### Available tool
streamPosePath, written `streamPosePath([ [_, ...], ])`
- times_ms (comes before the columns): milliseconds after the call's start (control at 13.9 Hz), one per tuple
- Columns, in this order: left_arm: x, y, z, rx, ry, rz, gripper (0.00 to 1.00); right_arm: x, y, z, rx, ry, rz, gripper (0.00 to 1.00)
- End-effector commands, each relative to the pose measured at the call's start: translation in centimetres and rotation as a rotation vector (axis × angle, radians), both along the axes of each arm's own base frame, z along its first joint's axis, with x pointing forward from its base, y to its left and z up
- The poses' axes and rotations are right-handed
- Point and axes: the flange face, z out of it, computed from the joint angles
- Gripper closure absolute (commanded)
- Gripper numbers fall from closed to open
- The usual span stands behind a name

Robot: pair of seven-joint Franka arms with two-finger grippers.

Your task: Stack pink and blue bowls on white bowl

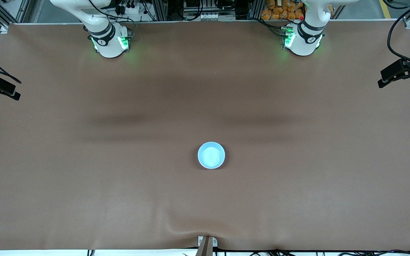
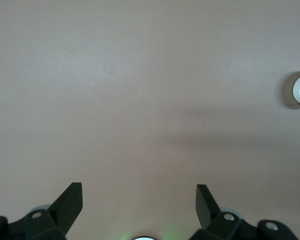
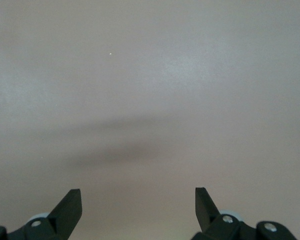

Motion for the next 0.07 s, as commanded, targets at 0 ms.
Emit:
streamPosePath([
  [0,0.10,0.18,0.20,0.014,-0.009,0.001,0.00,0.06,0.00,0.58,-0.009,0.004,-0.016,0.00],
])
